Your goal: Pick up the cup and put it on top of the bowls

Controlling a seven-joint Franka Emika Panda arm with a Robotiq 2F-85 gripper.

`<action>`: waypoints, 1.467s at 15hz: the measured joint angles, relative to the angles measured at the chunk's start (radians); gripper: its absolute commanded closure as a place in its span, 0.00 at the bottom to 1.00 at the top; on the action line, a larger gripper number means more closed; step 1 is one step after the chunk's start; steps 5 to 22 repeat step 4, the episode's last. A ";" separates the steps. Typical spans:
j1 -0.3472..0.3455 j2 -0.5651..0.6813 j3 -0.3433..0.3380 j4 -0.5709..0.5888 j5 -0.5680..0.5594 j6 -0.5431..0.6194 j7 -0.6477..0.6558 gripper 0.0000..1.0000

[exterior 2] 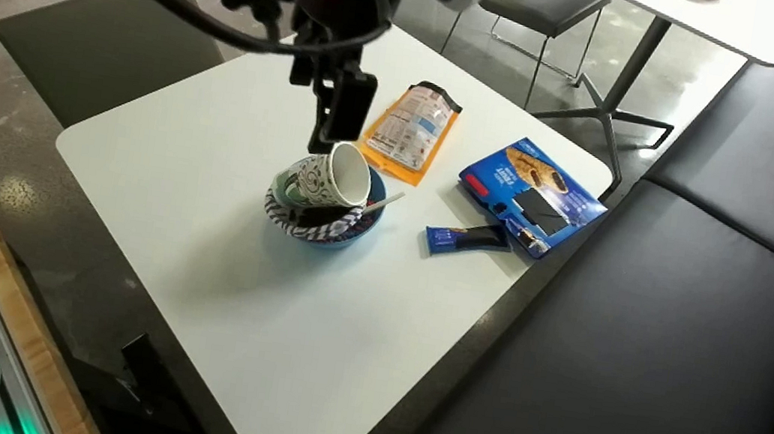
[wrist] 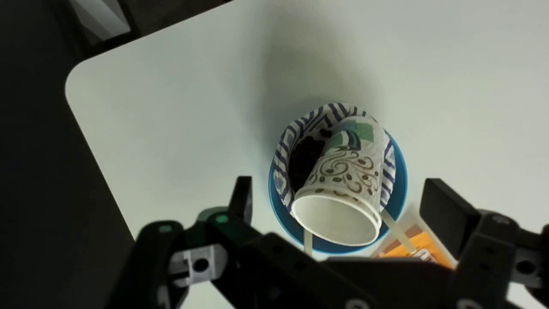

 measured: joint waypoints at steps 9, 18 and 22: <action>0.030 -0.172 0.024 -0.143 -0.058 0.018 -0.027 0.00; 0.030 -0.172 0.024 -0.143 -0.058 0.018 -0.027 0.00; 0.030 -0.172 0.024 -0.143 -0.058 0.018 -0.027 0.00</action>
